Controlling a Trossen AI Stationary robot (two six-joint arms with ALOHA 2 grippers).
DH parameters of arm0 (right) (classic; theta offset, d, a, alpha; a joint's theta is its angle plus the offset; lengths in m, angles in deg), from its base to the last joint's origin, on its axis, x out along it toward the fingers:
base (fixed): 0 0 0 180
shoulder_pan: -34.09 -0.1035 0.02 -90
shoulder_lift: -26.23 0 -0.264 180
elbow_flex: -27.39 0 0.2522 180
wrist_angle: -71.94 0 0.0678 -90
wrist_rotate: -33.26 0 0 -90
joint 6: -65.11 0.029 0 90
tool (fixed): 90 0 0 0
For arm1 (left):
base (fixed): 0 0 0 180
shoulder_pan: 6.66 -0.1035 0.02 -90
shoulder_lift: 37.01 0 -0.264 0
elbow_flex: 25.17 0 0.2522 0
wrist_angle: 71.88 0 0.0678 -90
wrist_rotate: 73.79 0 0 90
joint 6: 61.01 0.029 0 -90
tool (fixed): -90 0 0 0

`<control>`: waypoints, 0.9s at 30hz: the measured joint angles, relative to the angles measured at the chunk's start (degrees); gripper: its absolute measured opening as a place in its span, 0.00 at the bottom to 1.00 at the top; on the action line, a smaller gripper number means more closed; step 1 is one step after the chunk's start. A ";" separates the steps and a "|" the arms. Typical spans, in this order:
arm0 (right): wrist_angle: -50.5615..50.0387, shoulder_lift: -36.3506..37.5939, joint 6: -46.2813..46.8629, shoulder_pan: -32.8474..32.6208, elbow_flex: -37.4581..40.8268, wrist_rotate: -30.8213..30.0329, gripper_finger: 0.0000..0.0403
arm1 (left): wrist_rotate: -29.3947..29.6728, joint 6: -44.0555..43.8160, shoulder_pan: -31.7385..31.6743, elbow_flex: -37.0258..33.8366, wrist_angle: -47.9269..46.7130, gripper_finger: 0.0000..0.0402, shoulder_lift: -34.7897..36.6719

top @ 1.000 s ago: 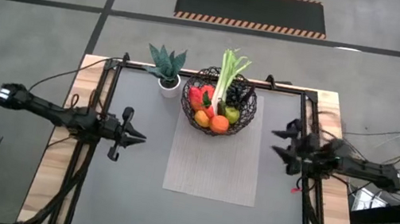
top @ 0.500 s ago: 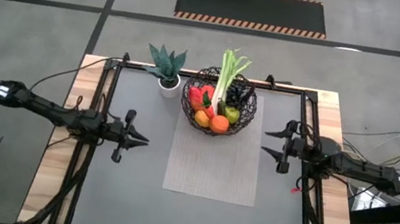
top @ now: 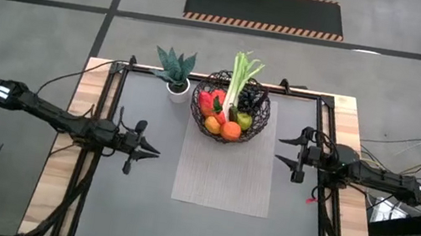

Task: Build produce basket
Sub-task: Return to Home Position

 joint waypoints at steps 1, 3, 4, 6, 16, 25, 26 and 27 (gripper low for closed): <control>0.00 0.00 0.00 0.00 0.00 0.00 0.59 | 0.00 0.00 0.00 0.00 -0.03 0.07 -0.57; 0.00 0.04 0.00 0.00 0.00 0.00 0.59 | 0.00 -0.01 0.00 0.00 -0.23 0.07 -1.65; 0.00 0.03 0.00 0.00 0.02 0.00 0.59 | 0.00 0.00 0.00 0.00 -0.07 0.07 -2.23; 0.00 0.00 0.00 0.00 0.02 0.00 0.59 | 0.00 0.00 0.00 -0.02 -0.11 0.07 -3.51; 0.02 0.01 0.00 0.00 0.02 0.00 0.59 | 0.00 0.00 0.00 -0.02 -0.11 0.07 -10.22; 0.02 0.00 0.00 0.00 0.03 0.00 0.59 | 0.00 0.00 0.00 -0.04 -0.10 0.07 -16.68; 0.02 0.00 0.00 0.00 0.02 0.00 0.59 | 0.00 0.00 0.00 -0.04 -0.11 0.07 -17.39; 0.02 0.00 0.00 0.00 0.03 0.00 0.59 | 0.00 0.00 0.00 -0.04 -0.09 0.07 -18.11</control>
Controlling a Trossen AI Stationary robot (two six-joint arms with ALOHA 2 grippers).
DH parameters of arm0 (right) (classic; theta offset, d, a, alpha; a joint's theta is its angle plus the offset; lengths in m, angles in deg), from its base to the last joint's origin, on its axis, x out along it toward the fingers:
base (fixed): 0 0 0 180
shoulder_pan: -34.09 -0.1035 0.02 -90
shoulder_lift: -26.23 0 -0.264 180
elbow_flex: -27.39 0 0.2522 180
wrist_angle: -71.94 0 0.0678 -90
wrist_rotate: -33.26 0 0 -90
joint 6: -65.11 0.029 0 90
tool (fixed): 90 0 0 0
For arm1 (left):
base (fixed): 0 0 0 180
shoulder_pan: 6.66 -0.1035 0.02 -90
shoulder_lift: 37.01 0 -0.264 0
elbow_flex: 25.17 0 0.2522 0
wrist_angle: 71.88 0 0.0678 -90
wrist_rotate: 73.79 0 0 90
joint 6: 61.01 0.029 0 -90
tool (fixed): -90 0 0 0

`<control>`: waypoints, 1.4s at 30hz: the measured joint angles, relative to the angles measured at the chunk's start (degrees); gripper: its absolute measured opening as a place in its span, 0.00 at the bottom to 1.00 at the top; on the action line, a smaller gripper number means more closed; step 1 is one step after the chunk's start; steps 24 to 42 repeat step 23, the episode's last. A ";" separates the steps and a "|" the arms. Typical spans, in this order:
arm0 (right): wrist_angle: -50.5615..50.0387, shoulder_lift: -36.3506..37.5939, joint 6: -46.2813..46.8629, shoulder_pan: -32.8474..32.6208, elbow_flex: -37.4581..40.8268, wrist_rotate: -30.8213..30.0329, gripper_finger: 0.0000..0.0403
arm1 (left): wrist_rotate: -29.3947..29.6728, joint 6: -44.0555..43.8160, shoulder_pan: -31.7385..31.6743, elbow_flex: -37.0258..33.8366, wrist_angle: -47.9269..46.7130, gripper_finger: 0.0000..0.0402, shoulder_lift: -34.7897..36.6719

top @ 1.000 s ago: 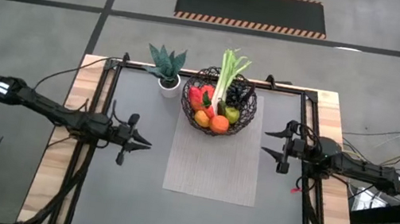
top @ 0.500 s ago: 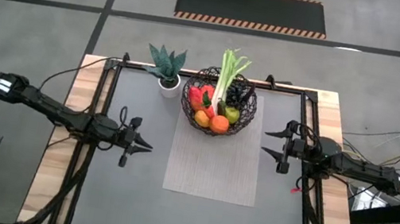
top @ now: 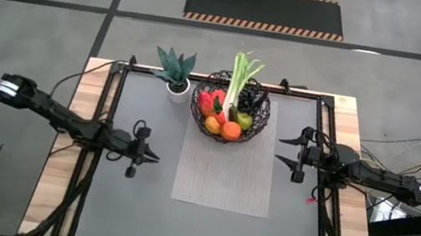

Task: Build produce basket
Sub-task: Return to Home Position

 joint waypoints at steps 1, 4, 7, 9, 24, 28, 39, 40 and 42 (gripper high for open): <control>-0.02 0.00 0.00 0.00 0.02 0.00 0.59 | 0.00 0.00 0.00 0.00 0.00 0.07 -0.70; -0.01 0.00 0.00 0.00 0.02 0.00 0.59 | 0.00 0.00 0.00 0.00 0.00 0.07 -2.86; 0.00 0.00 0.00 0.00 0.02 0.00 0.59 | 0.00 0.00 0.00 -0.02 -0.02 0.07 -4.95; 0.00 0.00 0.00 0.00 0.02 0.00 0.59 | -0.01 0.00 0.00 -0.02 0.00 0.07 -6.34; -0.02 0.00 0.00 0.00 0.02 0.00 0.59 | -0.01 -0.02 0.00 -0.02 4.12 0.07 -13.72; -0.02 0.00 0.00 0.00 0.02 0.00 0.59 | -0.01 -0.02 0.00 -0.02 4.12 0.07 -13.72; -0.02 0.00 0.00 0.00 0.02 0.00 0.59 | -0.01 -0.02 0.00 -0.02 4.12 0.07 -13.72; -0.02 0.00 0.00 0.00 0.02 0.00 0.59 | -0.01 -0.02 0.00 -0.02 4.12 0.07 -13.72; -0.02 0.00 0.00 0.00 0.02 0.00 0.59 | -0.01 -0.02 0.00 -0.02 4.12 0.07 -13.72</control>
